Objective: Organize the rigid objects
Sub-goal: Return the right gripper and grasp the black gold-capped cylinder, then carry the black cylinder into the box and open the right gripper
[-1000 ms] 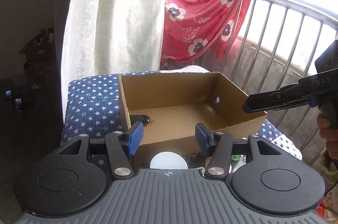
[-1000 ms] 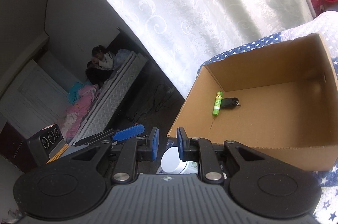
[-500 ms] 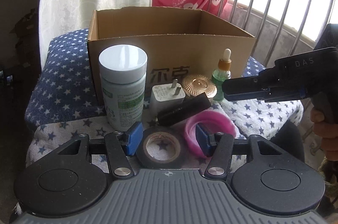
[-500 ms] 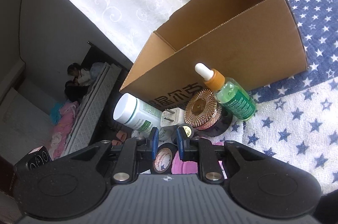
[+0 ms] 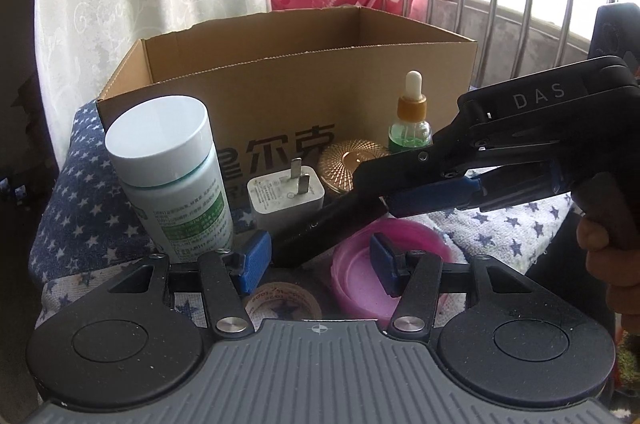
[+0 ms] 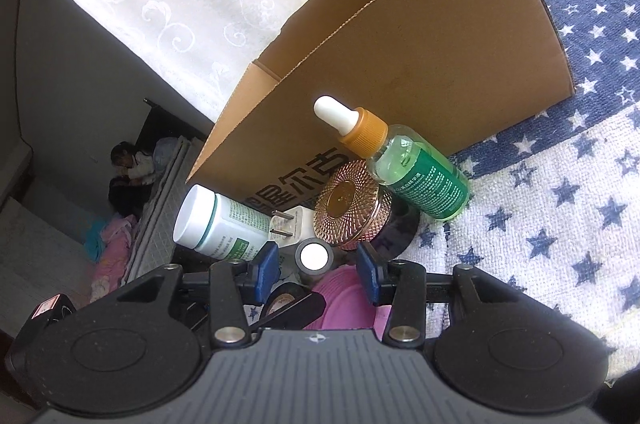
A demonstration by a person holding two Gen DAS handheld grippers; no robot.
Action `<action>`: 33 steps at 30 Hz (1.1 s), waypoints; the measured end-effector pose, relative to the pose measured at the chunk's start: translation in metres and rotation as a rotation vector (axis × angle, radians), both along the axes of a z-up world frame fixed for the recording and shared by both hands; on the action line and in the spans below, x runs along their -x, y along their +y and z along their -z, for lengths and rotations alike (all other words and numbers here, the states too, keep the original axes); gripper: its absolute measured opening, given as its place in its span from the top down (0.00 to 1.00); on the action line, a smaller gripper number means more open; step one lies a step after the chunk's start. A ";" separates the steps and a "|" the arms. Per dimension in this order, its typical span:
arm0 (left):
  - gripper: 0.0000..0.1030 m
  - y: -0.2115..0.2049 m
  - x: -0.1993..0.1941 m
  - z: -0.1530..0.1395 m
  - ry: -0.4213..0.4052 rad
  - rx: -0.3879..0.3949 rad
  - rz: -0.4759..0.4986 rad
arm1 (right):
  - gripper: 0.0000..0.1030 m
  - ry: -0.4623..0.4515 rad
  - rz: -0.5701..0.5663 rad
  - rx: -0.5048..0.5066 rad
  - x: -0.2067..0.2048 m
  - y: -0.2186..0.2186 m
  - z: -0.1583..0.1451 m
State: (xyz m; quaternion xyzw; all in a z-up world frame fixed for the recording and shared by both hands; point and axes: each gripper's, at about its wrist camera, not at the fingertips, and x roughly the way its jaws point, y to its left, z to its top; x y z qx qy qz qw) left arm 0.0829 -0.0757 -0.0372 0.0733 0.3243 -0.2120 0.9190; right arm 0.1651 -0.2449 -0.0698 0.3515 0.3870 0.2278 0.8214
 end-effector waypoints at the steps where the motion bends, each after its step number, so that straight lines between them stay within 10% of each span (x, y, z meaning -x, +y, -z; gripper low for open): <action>1: 0.48 0.000 0.000 0.000 0.000 0.000 0.001 | 0.56 -0.006 -0.003 -0.008 0.000 0.001 0.000; 8: 0.48 -0.001 -0.001 0.000 -0.019 -0.007 0.002 | 0.70 -0.050 -0.037 0.004 -0.003 0.019 -0.007; 33: 0.77 0.013 0.003 -0.007 -0.071 0.007 -0.083 | 0.69 -0.250 -0.155 0.279 0.016 0.061 -0.050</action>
